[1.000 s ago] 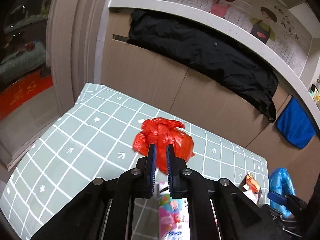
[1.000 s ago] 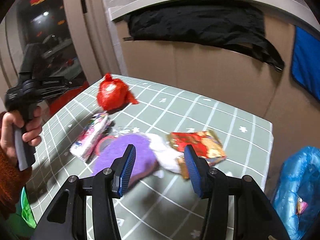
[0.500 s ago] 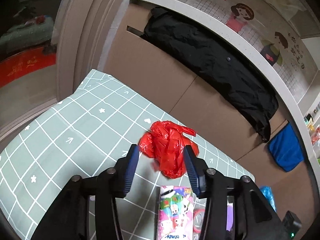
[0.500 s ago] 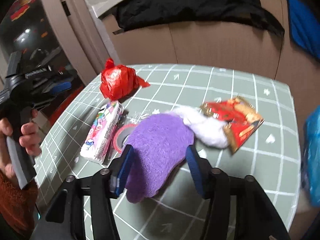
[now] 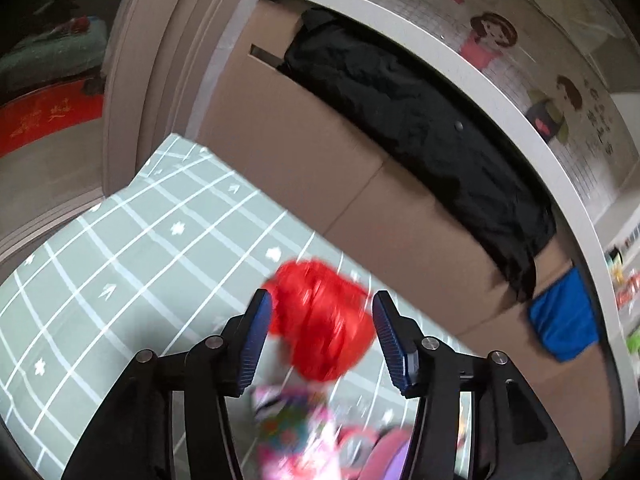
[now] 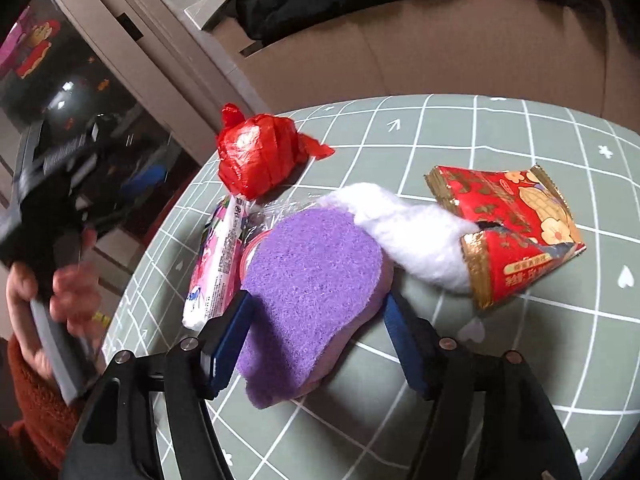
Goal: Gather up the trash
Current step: 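Lift the red plastic bag with the left tool while the right tool grasps the purple sponge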
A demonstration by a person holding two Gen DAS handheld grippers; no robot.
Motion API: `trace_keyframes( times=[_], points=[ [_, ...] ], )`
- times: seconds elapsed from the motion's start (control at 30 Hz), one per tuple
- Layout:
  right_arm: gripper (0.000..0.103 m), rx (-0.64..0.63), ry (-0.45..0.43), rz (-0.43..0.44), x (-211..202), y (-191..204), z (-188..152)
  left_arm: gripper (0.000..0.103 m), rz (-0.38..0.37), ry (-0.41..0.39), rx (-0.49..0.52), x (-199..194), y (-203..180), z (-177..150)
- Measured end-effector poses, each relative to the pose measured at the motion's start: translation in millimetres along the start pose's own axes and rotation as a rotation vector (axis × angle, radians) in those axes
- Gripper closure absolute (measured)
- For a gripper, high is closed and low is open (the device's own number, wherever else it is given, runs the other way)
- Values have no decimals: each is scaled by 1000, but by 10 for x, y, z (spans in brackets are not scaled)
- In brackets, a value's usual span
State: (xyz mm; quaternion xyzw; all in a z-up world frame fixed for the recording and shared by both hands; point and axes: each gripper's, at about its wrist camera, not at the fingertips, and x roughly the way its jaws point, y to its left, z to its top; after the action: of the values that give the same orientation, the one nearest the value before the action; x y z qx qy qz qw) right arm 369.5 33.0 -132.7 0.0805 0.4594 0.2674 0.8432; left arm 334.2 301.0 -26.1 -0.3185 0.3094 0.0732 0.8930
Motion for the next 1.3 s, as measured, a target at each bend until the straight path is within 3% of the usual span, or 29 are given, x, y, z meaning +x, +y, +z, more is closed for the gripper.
trace_keyframes(
  times=[0.23,0.43,0.57,0.67,0.8,1.0,1.07,1.1,1.13,1.2,1.3],
  points=[
    [39,-48,-20,-5,-80,10,-77,47,167,104,79,757,-142,36],
    [39,-68,-21,14,-65,7,-41,44,70,200,-27,834,23,-125],
    [39,-82,1,60,77,59,57,46,79,227,46,769,-64,-162],
    [59,-76,3,96,58,67,68,59,103,205,101,645,-148,-197],
    [94,-152,-53,51,-154,162,35,70,95,179,169,417,-248,-288],
    [94,-217,-95,33,-475,262,5,74,50,108,213,-61,-326,-385],
    [91,-231,-100,14,-539,296,-12,75,60,58,238,-272,-323,-387],
    [85,-235,-97,10,-533,298,-18,75,67,36,247,-352,-311,-382],
    [65,-242,-90,-8,-516,322,-25,75,73,15,251,-442,-295,-375],
    [38,-244,-86,-29,-456,363,-50,75,69,-17,244,-627,-225,-343],
    [38,-199,-79,-35,-295,381,-41,75,67,-45,234,-852,-59,-284]
  ],
)
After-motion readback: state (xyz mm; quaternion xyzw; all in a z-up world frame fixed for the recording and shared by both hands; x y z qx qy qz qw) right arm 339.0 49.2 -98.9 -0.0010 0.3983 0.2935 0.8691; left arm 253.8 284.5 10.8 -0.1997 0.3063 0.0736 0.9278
